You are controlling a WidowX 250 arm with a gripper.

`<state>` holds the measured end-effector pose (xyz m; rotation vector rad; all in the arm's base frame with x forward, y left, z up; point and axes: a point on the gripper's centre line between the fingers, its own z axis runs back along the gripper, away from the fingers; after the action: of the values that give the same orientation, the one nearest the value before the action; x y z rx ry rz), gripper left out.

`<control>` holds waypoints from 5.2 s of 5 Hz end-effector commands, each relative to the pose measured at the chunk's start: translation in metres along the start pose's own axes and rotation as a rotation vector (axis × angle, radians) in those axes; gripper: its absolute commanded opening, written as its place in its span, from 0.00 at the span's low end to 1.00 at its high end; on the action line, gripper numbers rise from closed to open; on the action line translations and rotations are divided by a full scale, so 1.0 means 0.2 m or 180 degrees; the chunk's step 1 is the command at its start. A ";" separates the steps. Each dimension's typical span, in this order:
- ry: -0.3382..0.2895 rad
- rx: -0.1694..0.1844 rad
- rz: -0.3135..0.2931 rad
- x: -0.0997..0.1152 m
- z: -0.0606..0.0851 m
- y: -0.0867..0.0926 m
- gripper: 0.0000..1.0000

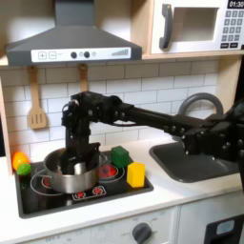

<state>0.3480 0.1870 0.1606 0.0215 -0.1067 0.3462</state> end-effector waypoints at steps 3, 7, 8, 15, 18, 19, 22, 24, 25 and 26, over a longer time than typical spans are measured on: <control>-0.0086 0.0015 -0.0040 -0.02 0.01 0.02 1.00; -0.0228 0.0054 0.0193 0.13 0.02 0.05 1.00; -0.0274 0.0035 0.0232 0.14 0.06 0.05 1.00; -0.0231 -0.0355 0.0144 0.08 0.22 -0.01 1.00; -0.0285 -0.0372 -0.0103 -0.08 0.26 -0.07 1.00; -0.0279 -0.0355 -0.0174 -0.14 0.25 -0.09 1.00; -0.0257 -0.0360 -0.0315 -0.23 0.23 -0.17 1.00; -0.0236 -0.0353 -0.0489 -0.31 0.21 -0.28 1.00; -0.0243 -0.0335 -0.0547 -0.34 0.20 -0.34 1.00; -0.0246 -0.0327 -0.0582 -0.38 0.20 -0.39 1.00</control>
<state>0.2994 0.0863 0.1918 -0.0560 -0.1947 0.1535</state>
